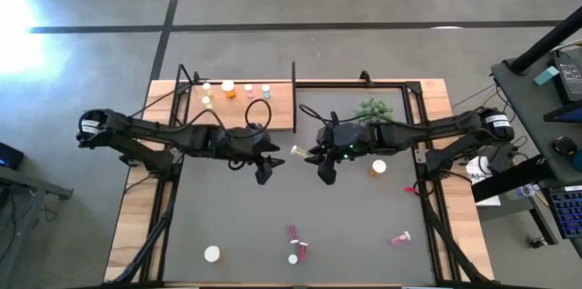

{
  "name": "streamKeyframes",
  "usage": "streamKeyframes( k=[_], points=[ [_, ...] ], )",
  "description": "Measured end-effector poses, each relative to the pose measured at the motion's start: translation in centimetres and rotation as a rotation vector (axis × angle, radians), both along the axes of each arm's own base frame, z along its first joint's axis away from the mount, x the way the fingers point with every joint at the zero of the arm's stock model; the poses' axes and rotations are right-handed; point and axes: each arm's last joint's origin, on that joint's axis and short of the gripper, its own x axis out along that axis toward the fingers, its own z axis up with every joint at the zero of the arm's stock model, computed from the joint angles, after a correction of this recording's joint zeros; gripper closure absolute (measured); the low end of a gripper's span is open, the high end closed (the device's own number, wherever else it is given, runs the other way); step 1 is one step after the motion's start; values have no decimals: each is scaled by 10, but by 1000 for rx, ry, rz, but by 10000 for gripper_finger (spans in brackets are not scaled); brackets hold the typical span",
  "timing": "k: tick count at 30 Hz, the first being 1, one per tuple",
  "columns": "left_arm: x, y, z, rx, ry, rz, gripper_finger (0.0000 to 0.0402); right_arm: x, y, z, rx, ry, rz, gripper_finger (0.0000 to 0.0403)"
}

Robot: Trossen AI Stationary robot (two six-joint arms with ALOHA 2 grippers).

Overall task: Pick and place medicine bottles onto shelf by color
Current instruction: Put the yellow pill bottle on the shelf aligned with the other yellow pill bottles

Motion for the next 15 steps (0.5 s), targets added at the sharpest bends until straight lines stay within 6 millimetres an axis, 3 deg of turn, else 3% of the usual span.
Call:
streamKeyframes(
  k=[15],
  points=[
    [9, 0, 13, 215, -137, -112, 191, 0, 11, 18, -6, -48, 39, 303]
  ],
)
